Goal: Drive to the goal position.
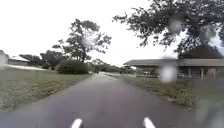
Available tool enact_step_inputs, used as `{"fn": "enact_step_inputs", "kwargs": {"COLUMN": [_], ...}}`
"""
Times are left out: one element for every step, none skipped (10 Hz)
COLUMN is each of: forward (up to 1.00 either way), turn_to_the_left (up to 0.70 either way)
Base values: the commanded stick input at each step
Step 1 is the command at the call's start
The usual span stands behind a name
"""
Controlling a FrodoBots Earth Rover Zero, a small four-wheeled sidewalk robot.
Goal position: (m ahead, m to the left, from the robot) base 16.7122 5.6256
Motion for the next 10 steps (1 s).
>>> {"fn": "enact_step_inputs", "kwargs": {"forward": [0.85, 0.85, 0.85, 0.85, 0.85, 0.85, 0.85, 0.85, 0.85, 0.85], "turn_to_the_left": [0.0, 0.0, 0.0, 0.0, 0.0, 0.0, 0.0, 0.0, 0.0, 0.0]}}
